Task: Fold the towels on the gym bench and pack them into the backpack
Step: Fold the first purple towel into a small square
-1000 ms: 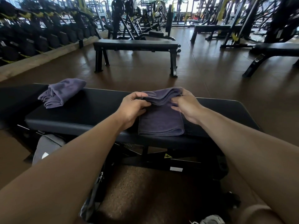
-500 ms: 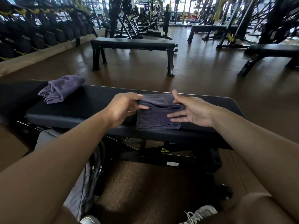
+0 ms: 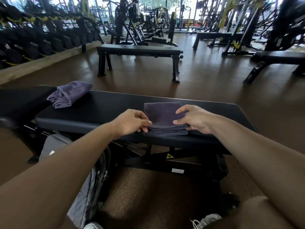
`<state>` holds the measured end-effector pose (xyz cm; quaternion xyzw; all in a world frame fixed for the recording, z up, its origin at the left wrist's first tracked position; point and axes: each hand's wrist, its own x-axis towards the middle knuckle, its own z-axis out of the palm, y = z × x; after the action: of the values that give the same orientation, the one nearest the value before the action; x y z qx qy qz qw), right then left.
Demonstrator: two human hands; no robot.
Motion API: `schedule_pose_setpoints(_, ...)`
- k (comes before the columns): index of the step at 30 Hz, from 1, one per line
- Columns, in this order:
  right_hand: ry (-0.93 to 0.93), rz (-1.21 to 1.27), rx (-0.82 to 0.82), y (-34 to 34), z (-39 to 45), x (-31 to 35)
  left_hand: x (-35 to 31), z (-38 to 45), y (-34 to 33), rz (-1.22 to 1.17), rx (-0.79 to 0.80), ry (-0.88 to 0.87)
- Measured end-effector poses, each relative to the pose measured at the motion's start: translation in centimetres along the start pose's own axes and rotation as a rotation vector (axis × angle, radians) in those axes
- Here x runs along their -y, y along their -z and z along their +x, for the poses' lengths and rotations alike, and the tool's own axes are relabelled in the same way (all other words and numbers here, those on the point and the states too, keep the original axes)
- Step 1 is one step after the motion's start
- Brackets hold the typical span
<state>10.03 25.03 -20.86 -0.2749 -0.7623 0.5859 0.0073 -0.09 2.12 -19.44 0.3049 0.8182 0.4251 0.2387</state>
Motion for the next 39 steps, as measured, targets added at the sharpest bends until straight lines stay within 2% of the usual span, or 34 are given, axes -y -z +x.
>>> schedule_pose_setpoints(3,-0.015,-0.036,0.006,0.2,0.1,0.0,0.0,0.1,0.3,0.079,0.157,0.092)
schedule_pose_setpoints(4,-0.023,-0.066,0.003,0.3,-0.1,0.1,0.0,0.4,0.2,0.116,0.164,0.109)
schedule_pose_setpoints(6,-0.027,-0.19,-0.022,0.5,-0.3,0.3,0.2,1.0,-0.1,0.157,0.043,0.105)
schedule_pose_setpoints(9,-0.037,-0.366,-0.037,0.9,-0.1,0.5,0.8,2.3,-0.1,0.18,-0.278,0.089)
schedule_pose_setpoints(10,-0.047,-0.369,-0.026,1.0,0.1,0.6,1.0,2.6,0.0,0.22,-0.34,0.097)
schedule_pose_setpoints(11,-0.058,-0.359,-0.012,1.1,0.3,0.6,1.2,2.9,0.0,0.272,-0.358,0.119)
schedule_pose_setpoints(15,-0.079,-0.34,0.019,1.3,1.0,0.6,1.6,3.9,-1.0,0.525,-0.242,0.212)
schedule_pose_setpoints(17,-0.063,-0.298,-0.024,1.1,1.1,0.5,1.6,4.4,-1.3,0.395,-0.202,0.197)
schedule_pose_setpoints(20,-0.023,-0.205,-0.214,0.7,1.4,-0.1,1.5,5.2,-1.4,0.064,-0.18,0.15)
schedule_pose_setpoints(22,-0.005,-0.153,-0.272,0.3,1.8,-0.6,1.3,5.3,-1.6,-0.04,-0.162,0.093)
schedule_pose_setpoints(26,0.029,0.018,-0.163,0.2,2.1,-0.4,1.4,5.5,-2.0,-0.189,-0.18,0.003)
schedule_pose_setpoints(29,0.055,0.123,-0.178,0.1,1.6,0.1,1.2,5.6,-1.8,-0.409,-0.243,0.001)
schedule_pose_setpoints(33,0.09,0.317,-0.157,-0.1,1.1,0.3,0.5,4.4,-1.5,-0.659,-0.122,0.045)
schedule_pose_setpoints(36,0.066,0.414,-0.06,0.1,0.6,0.7,0.4,3.7,-1.4,-0.686,-0.031,0.091)
schedule_pose_setpoints(39,0.044,0.401,-0.018,-0.2,0.2,0.8,0.5,3.5,-1.4,-0.701,-0.008,0.123)
